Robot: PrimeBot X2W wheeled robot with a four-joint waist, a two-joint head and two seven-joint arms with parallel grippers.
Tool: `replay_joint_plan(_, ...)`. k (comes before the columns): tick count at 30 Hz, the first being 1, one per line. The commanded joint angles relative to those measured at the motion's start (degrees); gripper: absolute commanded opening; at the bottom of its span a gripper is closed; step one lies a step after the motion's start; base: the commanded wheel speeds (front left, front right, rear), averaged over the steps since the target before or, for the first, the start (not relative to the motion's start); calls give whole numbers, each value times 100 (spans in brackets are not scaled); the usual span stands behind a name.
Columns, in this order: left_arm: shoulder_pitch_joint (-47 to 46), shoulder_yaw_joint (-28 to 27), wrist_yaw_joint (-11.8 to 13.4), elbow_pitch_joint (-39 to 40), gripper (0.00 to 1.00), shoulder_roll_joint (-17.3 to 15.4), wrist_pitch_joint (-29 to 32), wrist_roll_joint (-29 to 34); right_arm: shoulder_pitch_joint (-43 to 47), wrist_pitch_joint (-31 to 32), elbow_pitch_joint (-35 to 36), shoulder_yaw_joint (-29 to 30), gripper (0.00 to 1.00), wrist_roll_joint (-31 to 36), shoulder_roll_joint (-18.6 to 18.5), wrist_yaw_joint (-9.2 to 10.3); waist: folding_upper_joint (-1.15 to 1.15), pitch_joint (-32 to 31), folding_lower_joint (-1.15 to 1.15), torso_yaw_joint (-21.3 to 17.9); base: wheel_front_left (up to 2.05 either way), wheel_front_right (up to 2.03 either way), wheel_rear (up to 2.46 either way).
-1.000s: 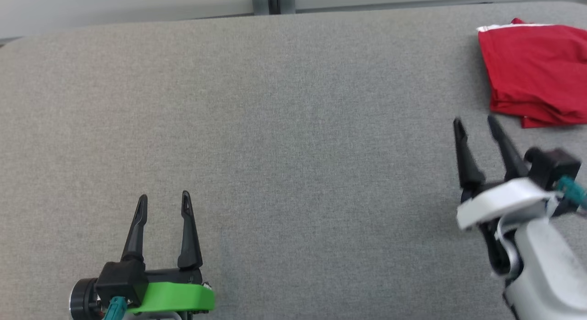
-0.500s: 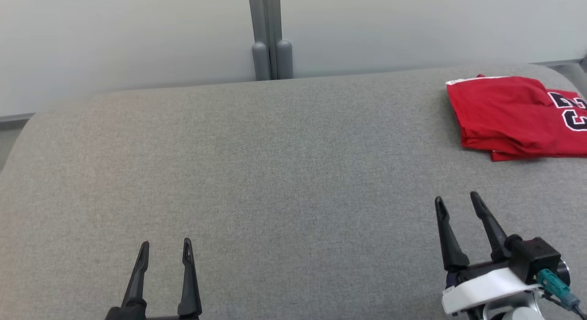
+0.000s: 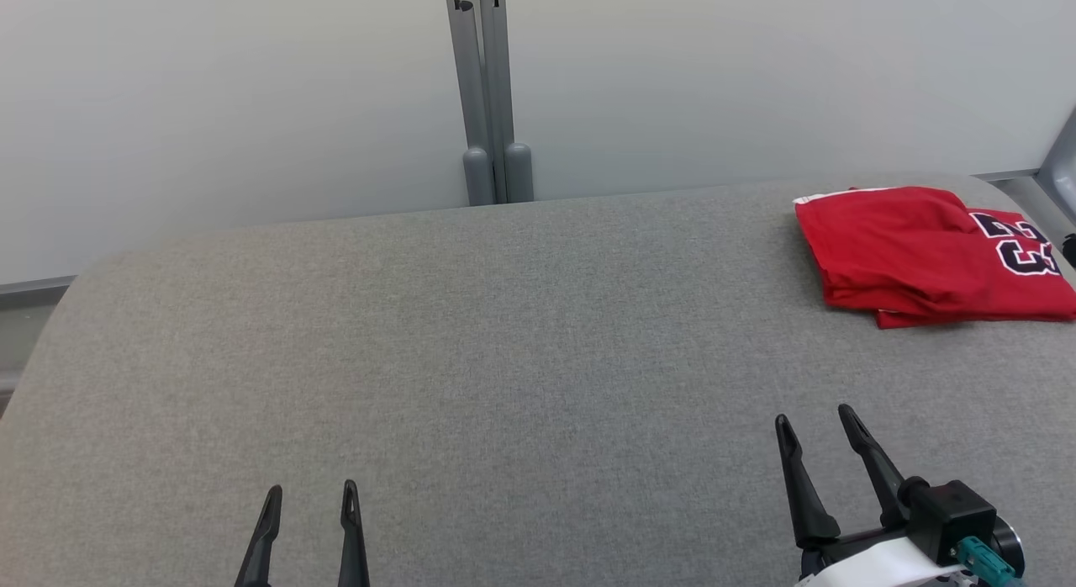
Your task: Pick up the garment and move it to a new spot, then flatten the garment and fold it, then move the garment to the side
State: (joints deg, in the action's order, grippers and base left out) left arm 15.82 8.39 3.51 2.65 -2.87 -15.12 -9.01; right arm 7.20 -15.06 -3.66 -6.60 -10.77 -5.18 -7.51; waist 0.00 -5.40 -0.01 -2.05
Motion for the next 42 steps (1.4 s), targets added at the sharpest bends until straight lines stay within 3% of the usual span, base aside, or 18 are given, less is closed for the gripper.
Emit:
replay_joint_plan(1, 86, -36, -20, -34, 100, -7, 0, 81, 78, -10, -13, -23, 100, 21, 15, 6, 0, -15, 1, 7, 0, 0, 0)
replay_joint_plan(35, -57, -85, -39, -161, 100, -7, 0, 82, -66, -11, -107, -115, 100, -68, 64, 6, 0, 136, 1, -6, 0, 0, 0)
replay_joint_plan(36, -68, -83, -47, -143, 0, -7, 0, 93, -69, -12, -103, -104, 0, -79, 66, 6, 0, 145, 1, -4, 0, 0, 0)
replay_joint_plan(42, 45, -71, -35, -294, 0, -5, 26, -159, 34, 41, -252, -120, 0, -245, 76, -1, 0, 151, 1, -3, 0, 0, 0)
